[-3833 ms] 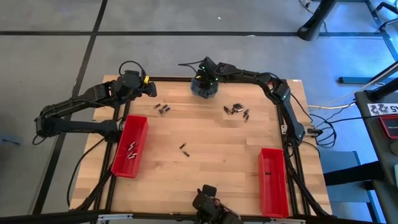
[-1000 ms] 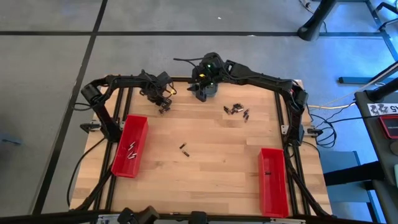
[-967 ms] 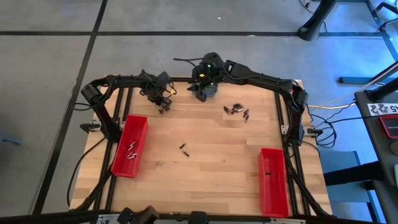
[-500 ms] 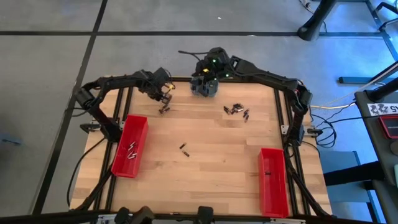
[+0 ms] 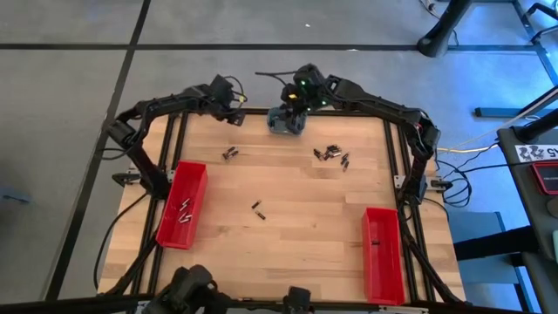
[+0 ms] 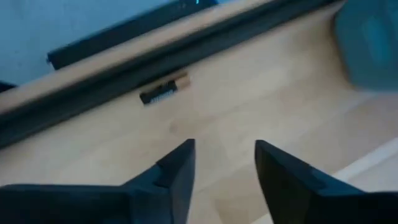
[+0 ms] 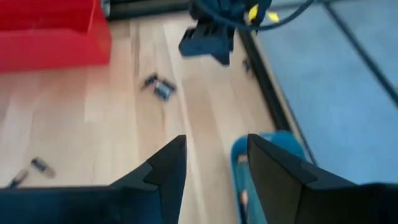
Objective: Sort batteries
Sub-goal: Put the small brown battery into the right red bin
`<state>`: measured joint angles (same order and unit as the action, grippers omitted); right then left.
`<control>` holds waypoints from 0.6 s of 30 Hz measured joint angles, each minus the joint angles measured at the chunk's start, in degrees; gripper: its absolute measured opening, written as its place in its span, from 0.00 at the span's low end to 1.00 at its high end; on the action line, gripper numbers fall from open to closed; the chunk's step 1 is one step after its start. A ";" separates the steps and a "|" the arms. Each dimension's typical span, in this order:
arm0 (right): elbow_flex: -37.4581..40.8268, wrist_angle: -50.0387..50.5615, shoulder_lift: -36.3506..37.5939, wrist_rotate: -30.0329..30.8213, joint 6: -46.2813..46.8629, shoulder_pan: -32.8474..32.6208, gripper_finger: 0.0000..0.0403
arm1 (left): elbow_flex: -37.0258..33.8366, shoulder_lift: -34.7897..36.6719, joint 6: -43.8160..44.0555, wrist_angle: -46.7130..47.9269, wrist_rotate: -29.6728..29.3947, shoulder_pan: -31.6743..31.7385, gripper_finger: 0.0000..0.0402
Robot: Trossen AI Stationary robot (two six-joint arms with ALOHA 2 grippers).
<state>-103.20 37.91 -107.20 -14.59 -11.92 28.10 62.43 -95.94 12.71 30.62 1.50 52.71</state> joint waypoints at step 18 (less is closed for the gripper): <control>0.00 2.93 -0.05 0.00 0.11 0.00 0.42 | 0.02 -3.45 8.42 -7.80 -1.66 2.80 0.48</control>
<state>-103.20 40.84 -107.24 -14.59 -11.81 28.10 62.46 -99.39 21.13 22.82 -0.16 55.51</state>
